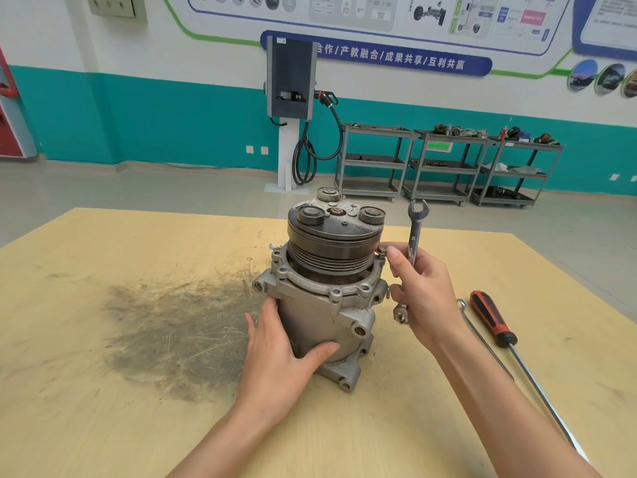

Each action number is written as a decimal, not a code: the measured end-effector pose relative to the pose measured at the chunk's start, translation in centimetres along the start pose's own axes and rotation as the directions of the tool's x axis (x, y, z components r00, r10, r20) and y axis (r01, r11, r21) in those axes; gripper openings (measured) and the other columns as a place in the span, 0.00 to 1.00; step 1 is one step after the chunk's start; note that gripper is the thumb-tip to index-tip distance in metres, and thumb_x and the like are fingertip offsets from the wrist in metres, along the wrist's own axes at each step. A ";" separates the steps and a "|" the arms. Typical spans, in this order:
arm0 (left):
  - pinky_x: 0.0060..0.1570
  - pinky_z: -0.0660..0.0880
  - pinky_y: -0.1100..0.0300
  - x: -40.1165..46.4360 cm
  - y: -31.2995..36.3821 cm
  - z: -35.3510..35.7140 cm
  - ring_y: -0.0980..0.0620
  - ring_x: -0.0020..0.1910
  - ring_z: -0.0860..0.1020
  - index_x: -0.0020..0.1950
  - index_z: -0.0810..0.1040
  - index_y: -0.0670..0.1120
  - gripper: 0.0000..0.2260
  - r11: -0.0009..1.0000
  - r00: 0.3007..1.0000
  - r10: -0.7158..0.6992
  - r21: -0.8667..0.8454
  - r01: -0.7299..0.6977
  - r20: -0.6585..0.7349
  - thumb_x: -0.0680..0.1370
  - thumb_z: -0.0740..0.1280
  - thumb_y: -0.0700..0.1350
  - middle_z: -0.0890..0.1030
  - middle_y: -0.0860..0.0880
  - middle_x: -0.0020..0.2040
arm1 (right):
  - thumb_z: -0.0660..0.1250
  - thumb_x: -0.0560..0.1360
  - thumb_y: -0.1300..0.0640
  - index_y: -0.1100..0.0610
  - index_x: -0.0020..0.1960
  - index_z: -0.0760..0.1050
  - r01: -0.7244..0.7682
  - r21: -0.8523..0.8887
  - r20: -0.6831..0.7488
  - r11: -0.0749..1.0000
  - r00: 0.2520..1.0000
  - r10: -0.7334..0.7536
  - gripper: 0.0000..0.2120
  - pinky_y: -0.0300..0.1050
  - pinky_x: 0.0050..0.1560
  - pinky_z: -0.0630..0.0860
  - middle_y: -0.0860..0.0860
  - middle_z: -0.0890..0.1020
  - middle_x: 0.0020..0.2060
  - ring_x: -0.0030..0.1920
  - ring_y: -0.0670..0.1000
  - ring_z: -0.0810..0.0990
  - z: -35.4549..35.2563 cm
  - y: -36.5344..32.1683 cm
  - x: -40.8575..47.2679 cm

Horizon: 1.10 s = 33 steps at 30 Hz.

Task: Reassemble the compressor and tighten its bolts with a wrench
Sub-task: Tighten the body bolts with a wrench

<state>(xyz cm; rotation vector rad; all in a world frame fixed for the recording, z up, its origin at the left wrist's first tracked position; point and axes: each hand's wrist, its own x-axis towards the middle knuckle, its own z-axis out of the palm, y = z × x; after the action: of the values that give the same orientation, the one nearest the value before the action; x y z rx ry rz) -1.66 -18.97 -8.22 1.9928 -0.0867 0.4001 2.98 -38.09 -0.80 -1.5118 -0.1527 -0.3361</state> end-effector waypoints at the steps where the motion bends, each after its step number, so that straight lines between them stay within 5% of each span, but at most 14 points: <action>1: 0.76 0.49 0.42 0.0 0.0 0.0 0.46 0.79 0.45 0.75 0.55 0.49 0.52 1.000 1.000 0.001 0.000 -0.001 0.001 0.57 0.67 0.72 0.62 0.55 0.74 | 0.65 0.80 0.57 0.57 0.49 0.80 0.001 -0.008 -0.003 1.000 1.000 -0.001 0.06 0.36 0.21 0.58 0.48 0.69 0.30 0.24 0.42 0.61 0.0 -0.1 0.0; 11: 0.75 0.53 0.41 0.1 -0.2 0.1 0.46 0.78 0.48 0.73 0.57 0.50 0.45 1.000 1.000 -0.004 -0.002 0.004 -0.012 0.63 0.74 0.64 0.65 0.55 0.72 | 0.64 0.80 0.56 0.56 0.52 0.79 0.001 0.023 -0.002 1.000 1.000 0.000 0.06 0.35 0.23 0.61 0.40 0.74 0.28 0.28 0.42 0.64 0.4 0.0 -0.2; 16: 0.74 0.55 0.41 0.1 -0.2 0.1 0.43 0.78 0.51 0.73 0.58 0.48 0.46 1.000 1.000 -0.002 0.001 0.002 -0.017 0.62 0.74 0.63 0.67 0.52 0.71 | 0.67 0.79 0.55 0.55 0.49 0.79 -0.017 -0.038 -0.026 0.999 1.000 0.016 0.05 0.37 0.20 0.58 0.55 0.73 0.37 0.24 0.45 0.62 0.4 0.0 -0.4; 20: 0.75 0.54 0.41 0.1 -0.2 0.1 0.44 0.78 0.51 0.73 0.58 0.48 0.46 1.000 1.000 0.004 -0.001 -0.004 -0.029 0.63 0.74 0.62 0.67 0.53 0.70 | 0.69 0.77 0.55 0.53 0.44 0.76 -0.004 -0.037 -0.038 0.999 0.999 0.002 0.04 0.39 0.20 0.60 0.48 0.73 0.30 0.24 0.44 0.63 0.5 -0.1 -0.2; 25: 0.76 0.50 0.42 0.2 -0.2 0.1 0.45 0.78 0.47 0.73 0.57 0.49 0.45 1.000 0.999 0.003 0.001 -0.003 -0.040 0.63 0.74 0.63 0.63 0.60 0.66 | 0.63 0.80 0.53 0.57 0.54 0.79 -0.002 -0.017 -0.028 1.000 1.000 0.001 0.09 0.36 0.22 0.61 0.40 0.77 0.30 0.27 0.43 0.65 0.5 0.4 -0.4; 29: 0.77 0.48 0.43 0.1 -0.4 0.2 0.46 0.78 0.45 0.74 0.56 0.50 0.46 1.000 0.999 0.002 -0.010 -0.002 -0.048 0.64 0.74 0.62 0.61 0.61 0.67 | 0.67 0.78 0.52 0.56 0.49 0.78 -0.016 -0.064 -0.050 0.998 0.999 0.013 0.07 0.38 0.20 0.59 0.56 0.75 0.36 0.24 0.47 0.63 0.7 0.3 -0.4; 33: 0.77 0.47 0.43 0.1 -0.3 0.1 0.47 0.78 0.45 0.73 0.56 0.50 0.47 1.000 0.999 0.007 -0.009 -0.007 -0.036 0.61 0.72 0.67 0.62 0.61 0.67 | 0.68 0.78 0.51 0.54 0.46 0.76 0.001 -0.051 -0.057 0.999 0.998 -0.004 0.06 0.40 0.20 0.61 0.51 0.75 0.32 0.26 0.46 0.66 0.9 0.1 -0.3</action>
<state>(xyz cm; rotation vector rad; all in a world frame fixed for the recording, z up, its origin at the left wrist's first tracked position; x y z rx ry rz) -1.50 -18.95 -8.48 1.9764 -0.0725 0.4390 2.84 -37.19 -0.97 -1.5505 -0.1013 -0.3876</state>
